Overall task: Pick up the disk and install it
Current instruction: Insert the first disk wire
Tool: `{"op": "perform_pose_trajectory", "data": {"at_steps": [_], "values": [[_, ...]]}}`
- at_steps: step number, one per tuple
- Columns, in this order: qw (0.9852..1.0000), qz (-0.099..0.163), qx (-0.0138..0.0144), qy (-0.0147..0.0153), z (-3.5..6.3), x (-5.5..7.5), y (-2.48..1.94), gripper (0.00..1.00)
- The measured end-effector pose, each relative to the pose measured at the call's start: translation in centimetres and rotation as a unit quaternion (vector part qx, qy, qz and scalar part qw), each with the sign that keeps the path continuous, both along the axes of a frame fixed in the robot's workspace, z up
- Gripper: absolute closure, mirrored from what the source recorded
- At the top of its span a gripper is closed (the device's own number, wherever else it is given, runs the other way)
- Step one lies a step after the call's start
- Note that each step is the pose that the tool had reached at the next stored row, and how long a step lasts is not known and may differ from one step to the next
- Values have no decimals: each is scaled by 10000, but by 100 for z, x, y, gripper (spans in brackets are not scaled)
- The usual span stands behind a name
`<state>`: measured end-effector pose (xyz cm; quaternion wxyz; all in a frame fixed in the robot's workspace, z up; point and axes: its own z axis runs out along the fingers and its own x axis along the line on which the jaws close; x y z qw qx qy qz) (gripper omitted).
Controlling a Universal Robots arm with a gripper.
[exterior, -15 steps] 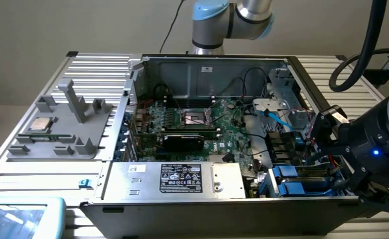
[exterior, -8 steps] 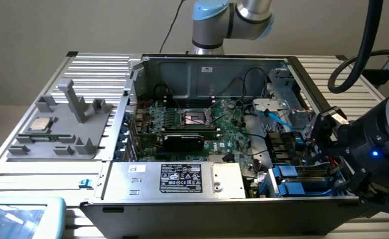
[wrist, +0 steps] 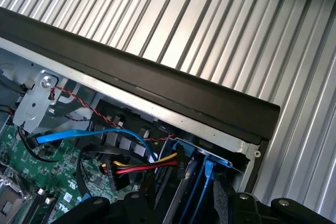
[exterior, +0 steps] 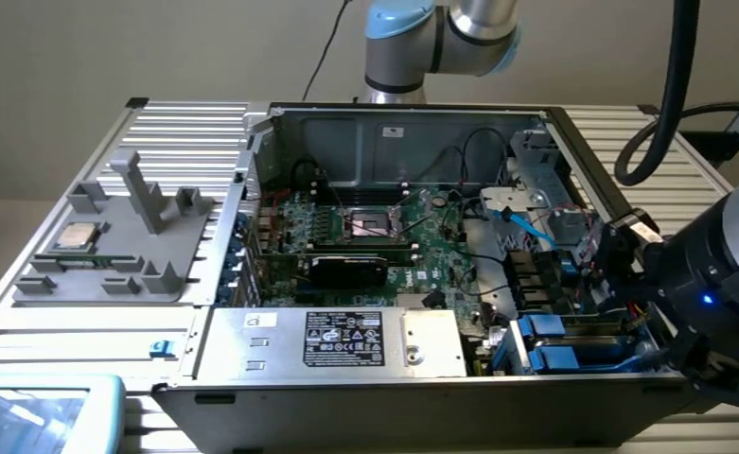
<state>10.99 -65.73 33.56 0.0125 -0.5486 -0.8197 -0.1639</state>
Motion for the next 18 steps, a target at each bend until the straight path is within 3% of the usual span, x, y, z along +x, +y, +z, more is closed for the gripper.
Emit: {"op": "perform_pose_trajectory", "data": {"at_steps": [2, 4, 9, 13, 15, 18], "values": [[10000, 0, -34, -19, -2, 0, 0, 44], [10000, 0, -45, -25, -6, 0, -1, 44], [10000, 0, -45, -27, -10, 0, 3, 44], [10000, 0, -28, -27, -14, 0, 3, 44], [10000, 0, -28, -27, -14, -1, 3, 46], [10000, 0, -28, -27, -14, 0, 3, 60]]}}
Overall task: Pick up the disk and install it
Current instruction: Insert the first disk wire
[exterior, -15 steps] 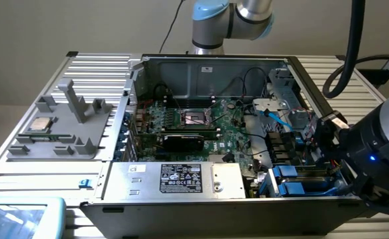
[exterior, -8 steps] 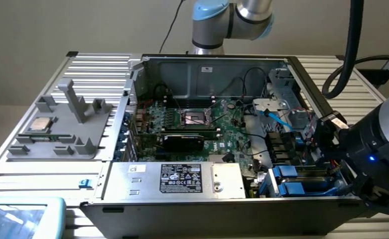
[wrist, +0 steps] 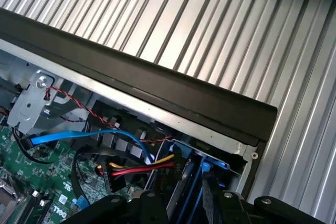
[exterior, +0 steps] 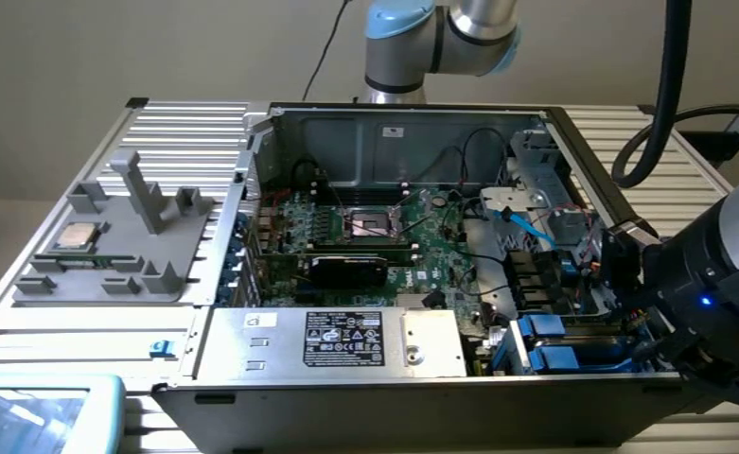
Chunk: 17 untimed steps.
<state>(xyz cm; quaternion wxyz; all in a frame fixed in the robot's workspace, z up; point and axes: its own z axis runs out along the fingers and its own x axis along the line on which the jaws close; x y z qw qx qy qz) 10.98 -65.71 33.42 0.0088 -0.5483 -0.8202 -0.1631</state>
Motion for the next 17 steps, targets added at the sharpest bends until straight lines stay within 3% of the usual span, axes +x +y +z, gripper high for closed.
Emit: {"op": "perform_pose_trajectory", "data": {"at_steps": [17], "values": [[10000, 0, 9, -26, -47, 0, 2, 60]]}}
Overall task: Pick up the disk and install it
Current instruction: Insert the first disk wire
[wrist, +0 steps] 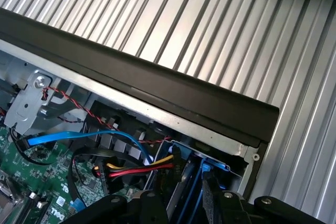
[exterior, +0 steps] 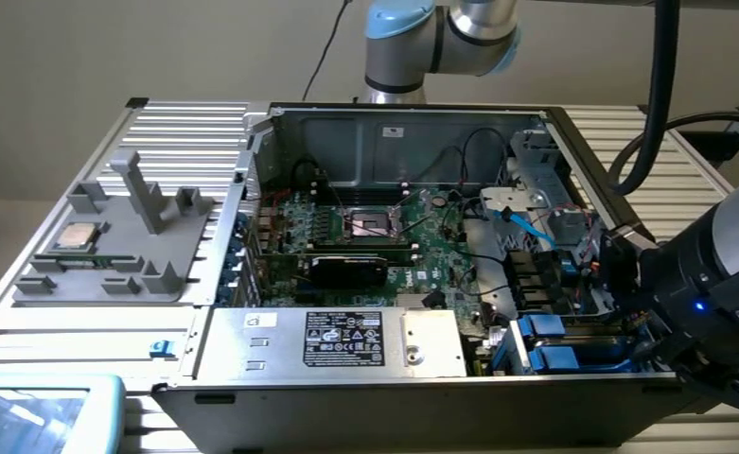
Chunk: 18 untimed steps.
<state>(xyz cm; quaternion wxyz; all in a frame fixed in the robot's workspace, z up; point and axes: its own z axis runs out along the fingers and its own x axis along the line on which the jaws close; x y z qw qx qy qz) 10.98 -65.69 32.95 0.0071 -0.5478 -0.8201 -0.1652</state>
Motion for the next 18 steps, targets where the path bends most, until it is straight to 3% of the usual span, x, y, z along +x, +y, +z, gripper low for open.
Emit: {"op": "perform_pose_trajectory", "data": {"at_steps": [4, 7, 18], "values": [[10000, 0, 0, 0, -1, 0, 0, 62], [10000, 0, 0, 0, -1, 0, 0, 76], [10000, 0, 0, 0, -1, 0, 0, 78]]}}
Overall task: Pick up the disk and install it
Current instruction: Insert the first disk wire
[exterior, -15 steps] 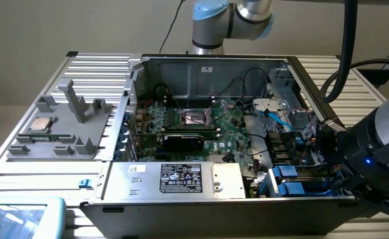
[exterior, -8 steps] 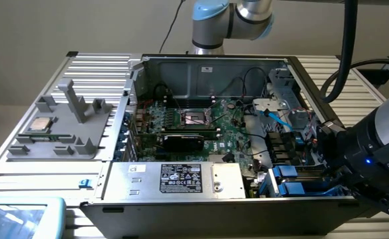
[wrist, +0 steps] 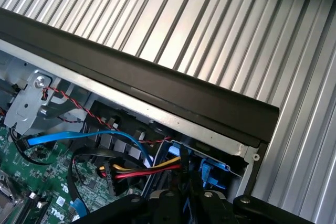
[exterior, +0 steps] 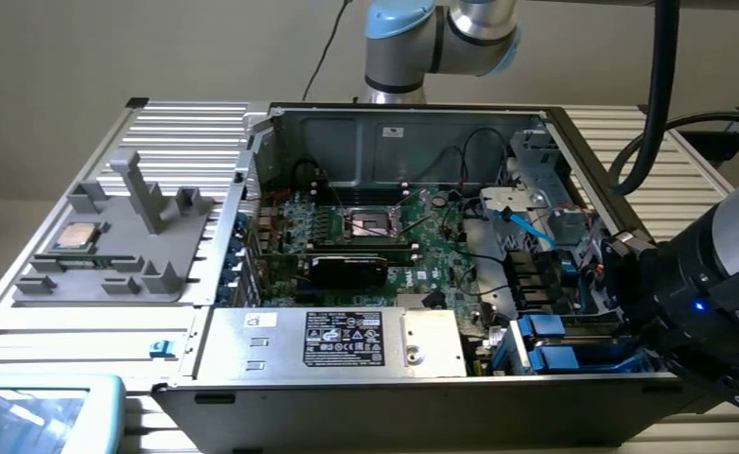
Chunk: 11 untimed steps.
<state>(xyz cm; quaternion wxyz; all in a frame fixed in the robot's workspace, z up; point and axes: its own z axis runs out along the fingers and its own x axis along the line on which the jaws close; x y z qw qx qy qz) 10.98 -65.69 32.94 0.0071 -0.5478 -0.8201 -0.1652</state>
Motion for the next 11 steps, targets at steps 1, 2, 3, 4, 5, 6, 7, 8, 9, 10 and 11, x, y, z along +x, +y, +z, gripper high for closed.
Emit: {"op": "perform_pose_trajectory", "data": {"at_steps": [1, 2, 3, 4, 5, 6, 7, 8, 9, 10, 11], "values": [[10000, 0, 0, 0, 0, 0, 0, 84], [10000, 0, 0, 0, 0, 0, 0, 84], [10000, 0, 0, 0, 0, 0, 0, 84], [10000, 0, 0, 0, 0, 0, 0, 84], [10000, 0, 0, 0, 0, 0, 0, 84], [10000, 0, 0, 0, 0, 0, 0, 84], [10000, 0, 0, 0, 0, 0, 0, 84], [10000, 0, 0, 0, 0, 0, 0, 84], [10000, 0, 0, 0, 0, 0, 0, 84], [10000, 0, 0, 0, 0, 0, 0, 84], [10000, 0, 0, 0, 0, 0, 0, 84]]}}
